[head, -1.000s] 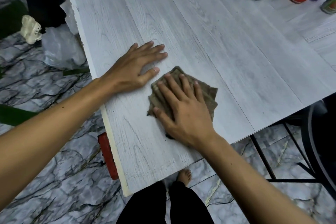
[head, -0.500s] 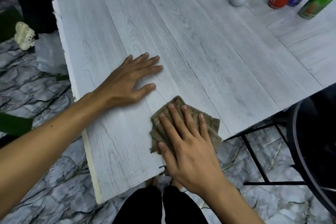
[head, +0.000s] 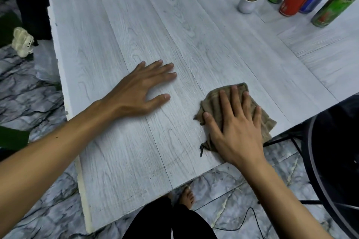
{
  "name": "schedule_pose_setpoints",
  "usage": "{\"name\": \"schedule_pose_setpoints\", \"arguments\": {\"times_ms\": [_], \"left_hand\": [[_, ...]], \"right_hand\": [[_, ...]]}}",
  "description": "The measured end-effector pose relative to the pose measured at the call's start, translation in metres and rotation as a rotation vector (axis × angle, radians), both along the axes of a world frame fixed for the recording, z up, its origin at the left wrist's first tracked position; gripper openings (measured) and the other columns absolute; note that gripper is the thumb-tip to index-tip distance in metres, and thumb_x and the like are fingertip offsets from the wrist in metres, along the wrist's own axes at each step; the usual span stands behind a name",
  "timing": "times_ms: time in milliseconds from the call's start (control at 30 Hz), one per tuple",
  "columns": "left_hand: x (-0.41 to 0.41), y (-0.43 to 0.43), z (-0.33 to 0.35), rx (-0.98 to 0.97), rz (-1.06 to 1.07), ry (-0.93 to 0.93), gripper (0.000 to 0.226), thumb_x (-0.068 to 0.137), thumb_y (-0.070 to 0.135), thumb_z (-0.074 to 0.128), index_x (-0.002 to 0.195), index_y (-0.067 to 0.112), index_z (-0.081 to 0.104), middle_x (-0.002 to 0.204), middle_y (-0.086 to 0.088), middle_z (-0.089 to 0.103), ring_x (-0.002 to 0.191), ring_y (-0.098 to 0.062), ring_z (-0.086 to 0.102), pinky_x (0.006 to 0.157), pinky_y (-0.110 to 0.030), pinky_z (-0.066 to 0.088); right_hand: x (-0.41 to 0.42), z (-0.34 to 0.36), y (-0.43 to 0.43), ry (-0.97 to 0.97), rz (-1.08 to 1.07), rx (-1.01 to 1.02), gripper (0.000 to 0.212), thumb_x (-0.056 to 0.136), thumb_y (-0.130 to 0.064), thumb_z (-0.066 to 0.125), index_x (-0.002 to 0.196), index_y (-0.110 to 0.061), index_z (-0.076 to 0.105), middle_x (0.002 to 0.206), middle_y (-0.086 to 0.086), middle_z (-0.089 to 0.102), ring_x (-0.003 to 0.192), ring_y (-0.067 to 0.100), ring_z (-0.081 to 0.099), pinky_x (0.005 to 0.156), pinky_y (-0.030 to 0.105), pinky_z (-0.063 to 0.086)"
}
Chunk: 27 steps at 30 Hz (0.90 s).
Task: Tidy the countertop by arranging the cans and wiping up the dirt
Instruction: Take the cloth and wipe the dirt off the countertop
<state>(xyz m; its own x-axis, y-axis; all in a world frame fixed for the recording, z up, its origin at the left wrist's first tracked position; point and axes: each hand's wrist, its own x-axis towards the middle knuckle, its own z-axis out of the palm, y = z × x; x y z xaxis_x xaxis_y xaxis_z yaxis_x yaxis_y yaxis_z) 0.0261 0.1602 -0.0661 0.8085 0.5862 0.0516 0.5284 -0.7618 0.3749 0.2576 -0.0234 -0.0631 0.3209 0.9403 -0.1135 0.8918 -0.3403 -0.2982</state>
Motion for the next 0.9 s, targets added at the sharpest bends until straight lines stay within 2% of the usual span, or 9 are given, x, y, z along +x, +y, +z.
{"name": "schedule_pose_setpoints", "arguments": {"times_ms": [233, 433, 600, 900], "left_hand": [[0.011, 0.025, 0.002, -0.015, 0.024, 0.001, 0.06, 0.105, 0.049, 0.038, 0.161, 0.03, 0.029, 0.17, 0.012, 0.018, 0.158, -0.006, 0.007, 0.129, -0.046, 0.006], [0.012, 0.044, 0.0, -0.052, 0.061, -0.011, 0.057, 0.107, 0.044, 0.036, 0.161, 0.029, 0.029, 0.17, 0.012, 0.018, 0.157, -0.005, 0.007, 0.129, -0.044, 0.005], [0.013, 0.051, 0.004, -0.079, 0.083, -0.061, 0.055, 0.106, 0.041, 0.035, 0.16, 0.028, 0.034, 0.168, 0.013, 0.024, 0.157, -0.004, 0.012, 0.129, -0.041, 0.006], [0.022, 0.043, 0.002, -0.1, 0.031, -0.083, 0.054, 0.106, 0.042, 0.037, 0.158, 0.028, 0.037, 0.168, 0.012, 0.025, 0.157, -0.006, 0.012, 0.129, -0.043, 0.007]], "right_hand": [[0.013, 0.003, 0.062, 0.041, -0.078, 0.028, 0.074, 0.102, -0.063, 0.027, 0.164, -0.024, 0.014, 0.172, 0.003, -0.003, 0.157, 0.026, -0.011, 0.125, 0.054, -0.008], [-0.003, 0.004, 0.1, 0.044, -0.029, 0.049, 0.072, 0.103, -0.064, 0.028, 0.163, -0.027, 0.016, 0.172, 0.004, 0.0, 0.157, 0.028, -0.011, 0.124, 0.054, -0.009], [-0.039, 0.004, 0.086, 0.067, 0.133, 0.102, 0.073, 0.1, -0.064, 0.036, 0.162, -0.029, 0.022, 0.172, 0.003, 0.008, 0.158, 0.027, -0.006, 0.125, 0.051, -0.007], [-0.129, -0.001, 0.004, 0.128, 0.457, 0.162, 0.061, 0.091, -0.051, 0.054, 0.147, -0.028, 0.048, 0.167, 0.005, 0.026, 0.156, 0.034, 0.011, 0.122, 0.059, 0.009]]}}
